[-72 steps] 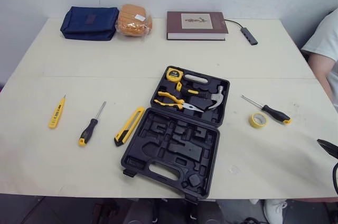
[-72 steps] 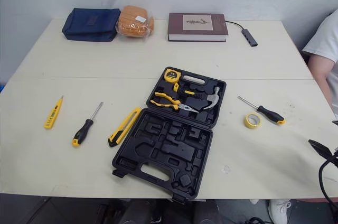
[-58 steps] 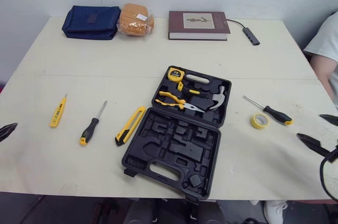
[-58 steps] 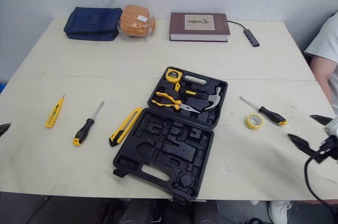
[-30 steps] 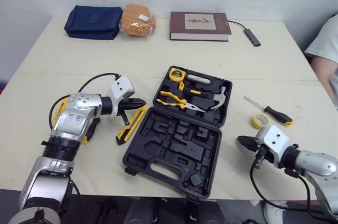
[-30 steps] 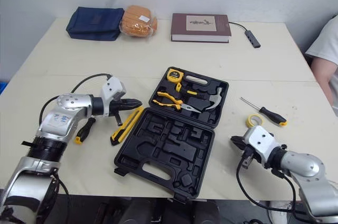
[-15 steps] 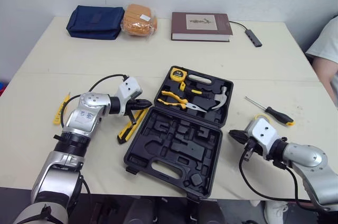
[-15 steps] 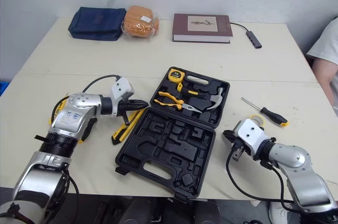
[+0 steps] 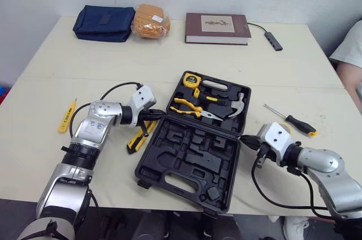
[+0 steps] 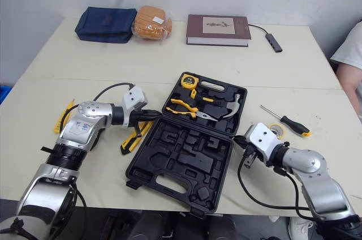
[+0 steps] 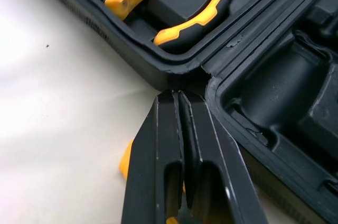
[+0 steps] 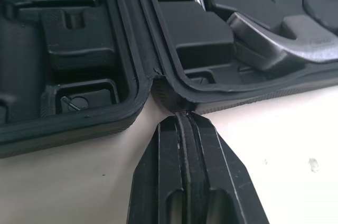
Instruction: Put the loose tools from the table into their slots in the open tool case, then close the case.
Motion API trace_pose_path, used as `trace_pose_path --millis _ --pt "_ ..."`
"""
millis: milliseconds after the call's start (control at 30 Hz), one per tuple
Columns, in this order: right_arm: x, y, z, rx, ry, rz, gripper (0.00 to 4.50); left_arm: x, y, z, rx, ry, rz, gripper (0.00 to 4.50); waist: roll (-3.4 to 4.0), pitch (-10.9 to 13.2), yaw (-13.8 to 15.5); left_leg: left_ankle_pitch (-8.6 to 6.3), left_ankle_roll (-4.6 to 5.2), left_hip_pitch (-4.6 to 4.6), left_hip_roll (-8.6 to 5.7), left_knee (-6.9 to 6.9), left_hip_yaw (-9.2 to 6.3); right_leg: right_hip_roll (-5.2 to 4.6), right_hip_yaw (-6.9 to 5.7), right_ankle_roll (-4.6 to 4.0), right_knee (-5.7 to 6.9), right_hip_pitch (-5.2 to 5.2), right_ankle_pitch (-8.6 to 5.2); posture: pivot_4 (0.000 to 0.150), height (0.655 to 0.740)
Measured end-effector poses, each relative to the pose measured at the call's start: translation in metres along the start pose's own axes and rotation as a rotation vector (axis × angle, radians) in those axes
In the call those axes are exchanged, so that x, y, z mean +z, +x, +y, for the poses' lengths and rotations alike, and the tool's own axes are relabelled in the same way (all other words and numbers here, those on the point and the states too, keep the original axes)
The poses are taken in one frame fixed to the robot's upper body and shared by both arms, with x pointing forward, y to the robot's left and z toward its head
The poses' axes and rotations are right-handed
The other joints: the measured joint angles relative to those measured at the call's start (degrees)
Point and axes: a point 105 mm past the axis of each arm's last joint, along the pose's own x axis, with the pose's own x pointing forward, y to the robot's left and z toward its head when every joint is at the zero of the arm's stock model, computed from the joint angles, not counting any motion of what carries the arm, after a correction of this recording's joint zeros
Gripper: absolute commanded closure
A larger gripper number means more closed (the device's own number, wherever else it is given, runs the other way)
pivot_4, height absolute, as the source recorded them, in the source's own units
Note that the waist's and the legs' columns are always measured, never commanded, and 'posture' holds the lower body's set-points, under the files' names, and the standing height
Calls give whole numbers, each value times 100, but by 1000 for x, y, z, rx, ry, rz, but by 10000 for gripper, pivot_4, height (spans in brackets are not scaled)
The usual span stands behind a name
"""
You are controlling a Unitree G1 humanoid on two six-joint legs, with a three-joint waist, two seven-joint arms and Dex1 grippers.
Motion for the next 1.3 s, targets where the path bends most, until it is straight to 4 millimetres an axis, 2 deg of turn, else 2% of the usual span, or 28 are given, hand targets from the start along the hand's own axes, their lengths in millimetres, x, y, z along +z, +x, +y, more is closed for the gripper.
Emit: trace_pose_path --millis 300,500,967,1167,1300 --pt "-6 4 -13 3 1 27 45000 -1 -2 -27 -87 18 26 44427 0 0 -17 0 0 0 2 0 0 -3 3 0 0 -1 0 1500 7400" --pt "-5 11 -17 39 -30 20 45000 -7 -12 -41 -102 6 56 44427 1 0 -41 -1 -2 3 11 -4 1 -4 6 -1 -1 -1 0 1500 7400" --pt "6 30 -13 83 -68 -24 45000 -16 -28 -33 -4 -64 79 44427 1 0 -109 -5 -10 5 28 -4 3 -1 10 -11 -6 -3 5 1500 7400" --pt "7 26 -14 102 -99 -24 45000 -13 -32 -34 -22 -50 59 44427 4 2 -113 -5 -10 0 27 -7 3 -2 9 -11 -12 -5 5 1500 7400" --pt "9 4 -23 103 -130 -63 45000 8 -53 -41 -84 6 -18 44427 6 3 -73 -6 -10 -5 27 -13 2 -2 3 -11 -34 -2 5 1500 7400"
